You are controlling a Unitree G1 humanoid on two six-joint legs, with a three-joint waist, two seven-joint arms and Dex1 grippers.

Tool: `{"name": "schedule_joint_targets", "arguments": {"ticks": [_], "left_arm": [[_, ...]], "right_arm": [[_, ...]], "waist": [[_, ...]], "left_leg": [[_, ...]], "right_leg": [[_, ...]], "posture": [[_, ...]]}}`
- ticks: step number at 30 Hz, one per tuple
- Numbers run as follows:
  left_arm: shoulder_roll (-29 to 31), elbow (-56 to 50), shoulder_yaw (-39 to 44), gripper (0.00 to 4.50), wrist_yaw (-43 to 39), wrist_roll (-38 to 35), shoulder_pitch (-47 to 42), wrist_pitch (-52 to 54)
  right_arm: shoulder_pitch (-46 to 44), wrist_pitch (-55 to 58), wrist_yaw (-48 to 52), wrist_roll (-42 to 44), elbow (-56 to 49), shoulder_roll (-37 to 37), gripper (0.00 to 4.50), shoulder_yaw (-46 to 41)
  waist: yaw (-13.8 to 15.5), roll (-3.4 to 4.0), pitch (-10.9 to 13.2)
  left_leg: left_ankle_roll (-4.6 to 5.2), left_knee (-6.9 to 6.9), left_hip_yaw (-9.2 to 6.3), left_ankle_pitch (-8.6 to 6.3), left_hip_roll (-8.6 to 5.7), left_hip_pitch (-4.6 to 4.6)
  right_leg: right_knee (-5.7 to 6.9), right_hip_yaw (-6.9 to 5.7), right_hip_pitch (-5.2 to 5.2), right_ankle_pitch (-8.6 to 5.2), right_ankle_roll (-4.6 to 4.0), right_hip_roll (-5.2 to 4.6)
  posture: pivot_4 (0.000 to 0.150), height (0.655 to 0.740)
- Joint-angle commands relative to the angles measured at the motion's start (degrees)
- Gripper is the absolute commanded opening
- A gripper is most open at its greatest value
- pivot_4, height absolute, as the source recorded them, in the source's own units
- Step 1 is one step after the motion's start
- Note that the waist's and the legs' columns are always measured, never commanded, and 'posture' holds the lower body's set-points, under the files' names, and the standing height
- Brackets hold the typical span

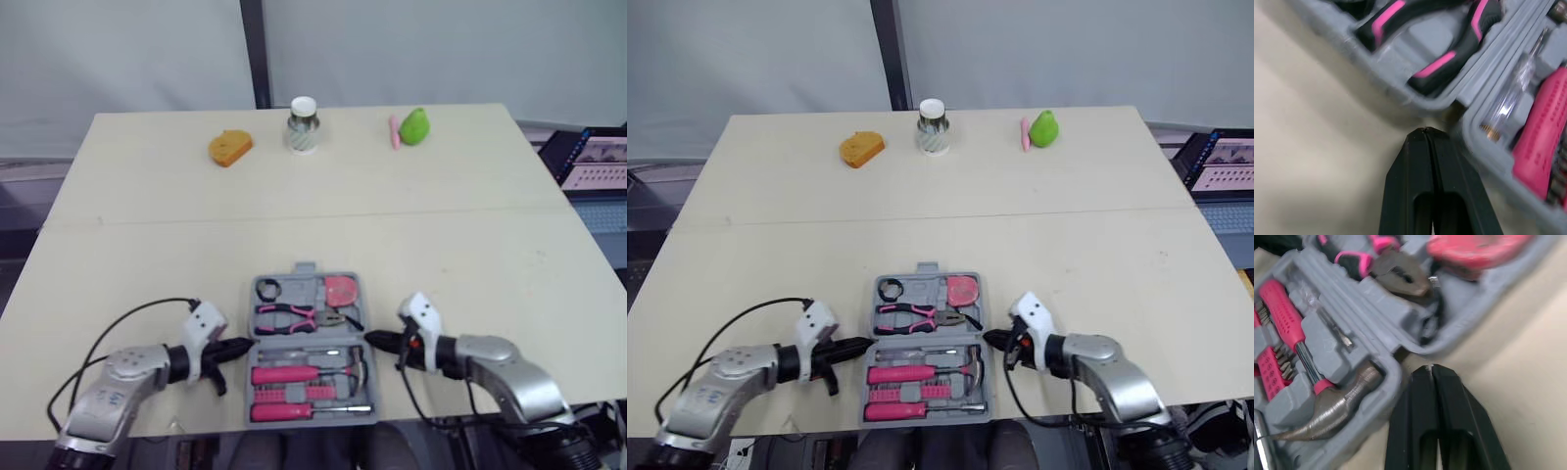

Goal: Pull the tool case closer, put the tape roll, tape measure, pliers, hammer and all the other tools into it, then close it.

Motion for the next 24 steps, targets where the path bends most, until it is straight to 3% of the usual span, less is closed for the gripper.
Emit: {"name": "schedule_joint_targets", "arguments": {"ticks": [1,6,7,15,24], "left_arm": [[4.29,-1.76,4.72,0.00,-5.31,-4.12,-1.34,0.66],[6.94,-14.56,0.35,0.00,-9.88,-10.99,-0.94,7.42],[7.53,-17.13,-1.73,0.00,-10.12,-10.96,-0.07,8.38],[10.25,-20.76,-11.39,0.00,-9.73,-6.17,4.06,6.96],[11.31,-14.03,-14.74,0.00,-10.07,0.16,6.46,-0.65]], "right_arm": [[-4.18,6.92,1.91,7.63,-0.65,-1.23,1.82,-5.32],[-15.69,16.10,-2.22,10.42,9.93,1.09,4.22,-7.23],[-17.77,17.74,-3.41,10.11,12.19,1.97,4.42,-6.77],[-24.57,24.89,-10.04,9.49,19.74,9.97,4.42,-4.76],[-25.35,27.41,-10.96,11.81,19.94,14.99,4.42,-6.19]], "waist": [[-0.06,0.00,0.01],[0.02,0.02,0.02],[-0.04,0.01,0.02],[-0.94,0.06,0.04],[-1.38,0.08,0.05]], "left_leg": [[0.00,0.00,0.00,0.00,0.02,0.00],[0.00,0.02,0.02,-0.01,0.01,-0.03],[0.01,0.01,0.01,-0.01,0.00,-0.05],[-0.01,-0.08,0.02,-0.01,0.02,-0.09],[-0.01,-0.12,0.05,-0.02,0.02,-0.09]], "right_leg": [[-0.01,0.00,-0.01,0.00,-0.01,0.02],[-0.01,0.04,0.00,0.00,-0.01,-0.02],[-0.01,0.05,-0.01,0.00,-0.01,-0.03],[0.04,0.05,-0.12,-0.03,-0.07,0.03],[0.04,0.07,-0.17,-0.03,-0.06,0.03]], "posture": [[0.150,0.7400],[0.150,0.7400],[0.150,0.7400],[0.150,0.7400],[0.150,0.7400]]}}
